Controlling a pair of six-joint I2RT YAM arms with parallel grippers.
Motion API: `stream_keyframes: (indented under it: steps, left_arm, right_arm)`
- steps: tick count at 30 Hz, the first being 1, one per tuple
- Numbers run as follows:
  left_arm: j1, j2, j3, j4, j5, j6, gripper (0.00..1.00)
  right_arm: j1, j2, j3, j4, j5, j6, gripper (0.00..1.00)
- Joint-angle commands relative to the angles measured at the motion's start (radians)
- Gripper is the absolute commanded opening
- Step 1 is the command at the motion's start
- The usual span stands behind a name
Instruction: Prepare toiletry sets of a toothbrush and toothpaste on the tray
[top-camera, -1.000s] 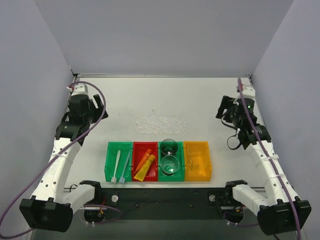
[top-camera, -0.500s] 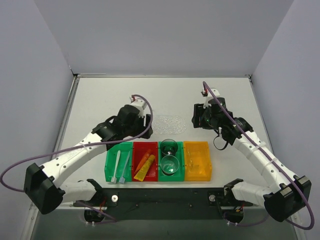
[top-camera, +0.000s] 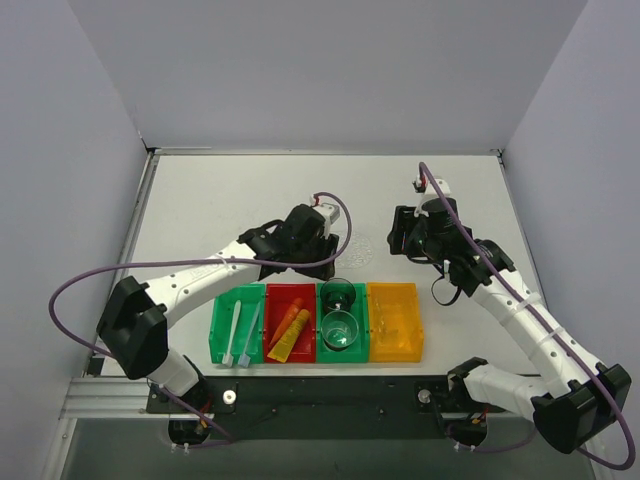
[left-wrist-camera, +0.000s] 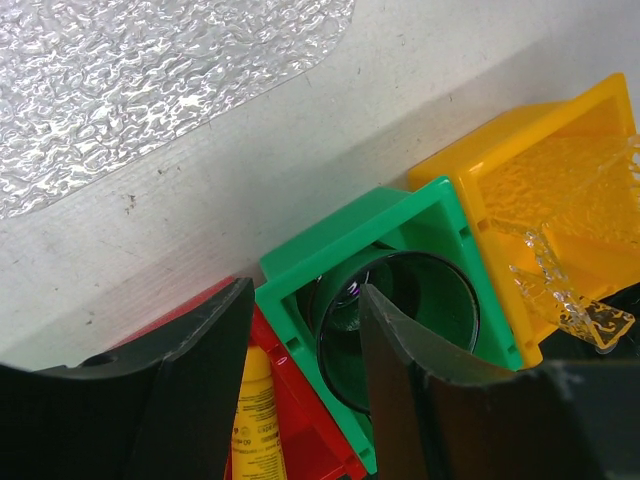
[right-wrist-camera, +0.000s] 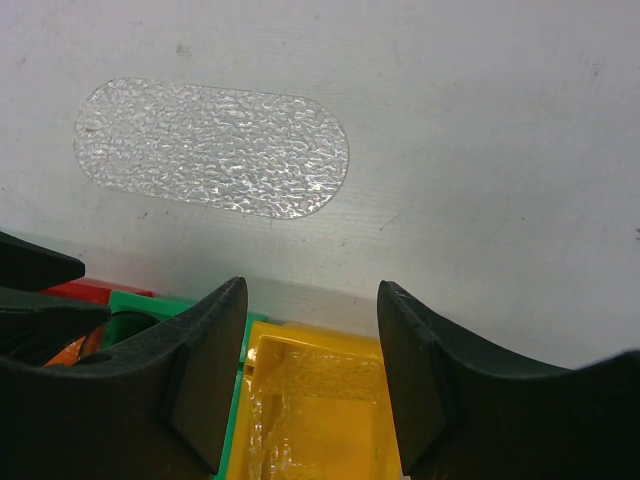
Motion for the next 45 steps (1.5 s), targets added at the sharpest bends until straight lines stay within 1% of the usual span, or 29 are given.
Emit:
stream_keyframes:
  steps: [1, 6, 11, 17, 21, 26, 28, 30, 33, 34, 35, 36, 38, 39, 40, 45]
  left_arm:
    - [-0.01, 0.006, 0.062, -0.034, 0.009, 0.006, 0.56]
    - [-0.021, 0.04, 0.079, -0.092, 0.004, 0.0, 0.51]
    - [-0.038, 0.043, 0.082, -0.121, 0.003, -0.003, 0.51]
    - [-0.041, 0.022, 0.066, -0.12, 0.003, -0.015, 0.51]
    - [-0.041, 0.031, 0.053, -0.117, 0.035, -0.017, 0.5]
    - [-0.041, 0.065, 0.08, -0.154, 0.064, -0.008, 0.39]
    - [-0.041, 0.069, 0.086, -0.16, 0.064, -0.006, 0.39]
    - [-0.041, 0.071, 0.092, -0.16, 0.065, -0.006, 0.34]
    - [-0.041, 0.072, 0.091, -0.161, 0.067, -0.004, 0.31]
    - [-0.041, 0.074, 0.089, -0.161, 0.065, -0.006, 0.29]
    - [-0.043, 0.072, 0.091, -0.163, 0.068, -0.004, 0.25]
    - [-0.041, 0.072, 0.092, -0.164, 0.072, -0.003, 0.18]
    - [-0.041, 0.063, 0.096, -0.163, 0.085, 0.008, 0.1]
    - [-0.041, 0.057, 0.1, -0.163, 0.087, 0.011, 0.03]
    - [-0.041, 0.051, 0.105, -0.164, 0.088, 0.015, 0.0]
    - [-0.041, 0.017, 0.168, -0.204, 0.107, 0.043, 0.0]
  right_arm:
    - [0.007, -0.022, 0.006, -0.01, 0.034, 0.009, 0.5]
    - [0.007, -0.019, 0.008, -0.01, 0.028, 0.006, 0.5]
    - [0.007, -0.019, 0.003, -0.01, 0.025, 0.004, 0.5]
    - [0.007, -0.029, -0.006, -0.01, 0.025, 0.007, 0.5]
    - [0.007, -0.036, -0.02, -0.01, 0.027, 0.013, 0.5]
    - [0.007, -0.044, -0.023, -0.01, 0.03, 0.015, 0.5]
    - [0.007, -0.044, -0.021, -0.01, 0.03, 0.013, 0.5]
    - [0.007, -0.047, -0.023, -0.01, 0.03, 0.015, 0.5]
    - [0.007, -0.052, -0.026, -0.01, 0.031, 0.018, 0.5]
    - [0.007, -0.053, -0.027, -0.011, 0.033, 0.016, 0.5]
    - [0.005, -0.056, -0.027, -0.01, 0.036, 0.016, 0.5]
    - [0.007, -0.059, -0.027, -0.011, 0.035, 0.018, 0.5]
    - [0.005, -0.059, -0.024, -0.013, 0.036, 0.016, 0.5]
    - [0.007, -0.061, -0.018, -0.016, 0.038, 0.016, 0.5]
    - [0.007, -0.059, -0.014, -0.019, 0.038, 0.015, 0.5]
    - [0.007, -0.056, 0.028, -0.057, 0.041, 0.009, 0.51]
